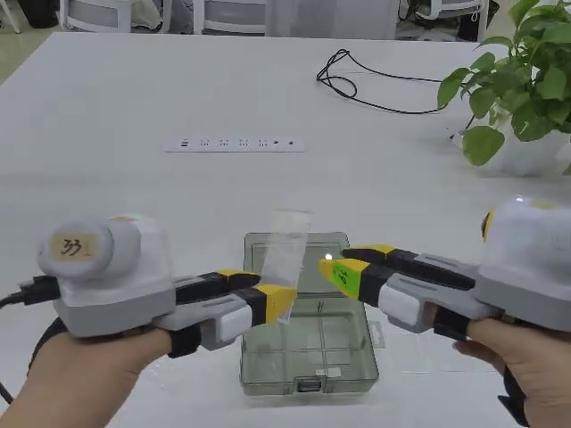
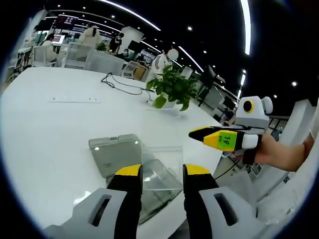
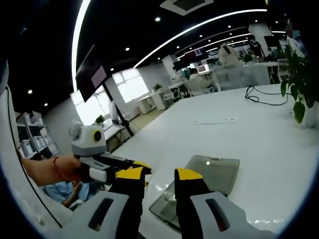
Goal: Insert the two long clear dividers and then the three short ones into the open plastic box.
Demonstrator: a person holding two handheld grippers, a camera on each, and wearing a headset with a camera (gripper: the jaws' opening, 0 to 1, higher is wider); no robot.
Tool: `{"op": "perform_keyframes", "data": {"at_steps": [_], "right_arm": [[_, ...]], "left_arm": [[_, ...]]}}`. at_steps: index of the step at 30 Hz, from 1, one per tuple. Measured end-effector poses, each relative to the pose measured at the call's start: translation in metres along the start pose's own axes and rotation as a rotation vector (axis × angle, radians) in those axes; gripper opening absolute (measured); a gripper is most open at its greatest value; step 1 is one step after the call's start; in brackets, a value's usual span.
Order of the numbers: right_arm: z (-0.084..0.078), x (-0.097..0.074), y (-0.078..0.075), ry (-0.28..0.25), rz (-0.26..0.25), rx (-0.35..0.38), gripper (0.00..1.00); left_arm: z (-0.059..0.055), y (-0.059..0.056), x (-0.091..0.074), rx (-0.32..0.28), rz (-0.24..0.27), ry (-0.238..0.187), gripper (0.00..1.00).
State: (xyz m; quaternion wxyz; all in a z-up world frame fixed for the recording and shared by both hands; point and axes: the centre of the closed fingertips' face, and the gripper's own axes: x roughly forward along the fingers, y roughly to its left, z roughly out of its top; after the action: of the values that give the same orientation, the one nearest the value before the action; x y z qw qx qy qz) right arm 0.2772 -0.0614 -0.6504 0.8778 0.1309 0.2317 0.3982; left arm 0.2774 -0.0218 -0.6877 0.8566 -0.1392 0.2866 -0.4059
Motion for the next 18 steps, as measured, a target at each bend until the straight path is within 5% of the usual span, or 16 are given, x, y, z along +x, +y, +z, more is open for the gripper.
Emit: {"op": "perform_keyframes", "data": {"at_steps": [18], "right_arm": [[-0.015,0.014,-0.002,0.045,-0.021,0.095,0.09]], "left_arm": [[-0.001,-0.013,0.007,0.067,-0.019,0.018,0.30]]}}
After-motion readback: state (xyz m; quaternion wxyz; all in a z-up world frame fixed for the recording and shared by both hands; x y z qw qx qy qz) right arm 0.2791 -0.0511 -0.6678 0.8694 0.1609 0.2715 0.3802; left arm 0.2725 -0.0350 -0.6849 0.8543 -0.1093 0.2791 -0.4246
